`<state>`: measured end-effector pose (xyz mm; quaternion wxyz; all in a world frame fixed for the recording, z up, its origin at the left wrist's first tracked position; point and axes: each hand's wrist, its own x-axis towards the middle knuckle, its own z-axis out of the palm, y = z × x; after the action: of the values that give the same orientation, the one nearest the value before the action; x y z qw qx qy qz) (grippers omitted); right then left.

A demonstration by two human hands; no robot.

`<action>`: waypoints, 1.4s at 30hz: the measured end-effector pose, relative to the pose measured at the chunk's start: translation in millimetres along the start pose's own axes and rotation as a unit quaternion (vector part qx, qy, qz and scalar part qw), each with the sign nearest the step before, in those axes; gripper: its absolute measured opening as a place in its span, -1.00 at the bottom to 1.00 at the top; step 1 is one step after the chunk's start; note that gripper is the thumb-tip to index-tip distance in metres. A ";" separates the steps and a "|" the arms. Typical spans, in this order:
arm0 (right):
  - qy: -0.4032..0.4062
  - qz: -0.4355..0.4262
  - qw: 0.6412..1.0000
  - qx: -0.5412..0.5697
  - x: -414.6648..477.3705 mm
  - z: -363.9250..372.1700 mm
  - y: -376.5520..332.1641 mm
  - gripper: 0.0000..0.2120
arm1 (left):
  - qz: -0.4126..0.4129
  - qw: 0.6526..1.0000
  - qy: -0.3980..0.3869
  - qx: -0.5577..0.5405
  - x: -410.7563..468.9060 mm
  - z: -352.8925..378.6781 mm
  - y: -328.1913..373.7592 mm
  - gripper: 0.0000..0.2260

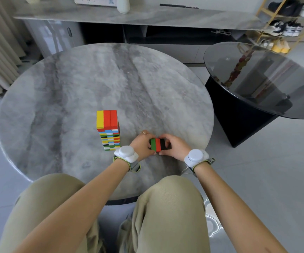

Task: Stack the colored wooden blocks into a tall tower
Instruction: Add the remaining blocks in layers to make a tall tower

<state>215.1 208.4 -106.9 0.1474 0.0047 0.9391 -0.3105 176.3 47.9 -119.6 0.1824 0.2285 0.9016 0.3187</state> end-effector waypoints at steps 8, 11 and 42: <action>-0.007 -0.019 1.000 -0.013 1.2 0.7 0.1 -0.47 | 0.004 0.999 0.035 0.008 0.1 4.0 2.6 -0.59; -0.018 -0.009 1.000 -0.016 1.0 -0.6 -3.0 -0.46 | -0.008 0.999 0.030 0.015 1.3 2.4 4.2 -0.56; 0.105 0.113 0.981 -0.116 -8.0 35.1 -39.5 -0.30 | -0.046 0.998 -0.043 0.014 -41.2 -24.0 -14.5 -0.31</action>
<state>228.3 156.8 -108.5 0.0823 0.1265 0.9723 -0.1785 194.8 4.2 -104.0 0.2319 0.2022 0.9071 0.2872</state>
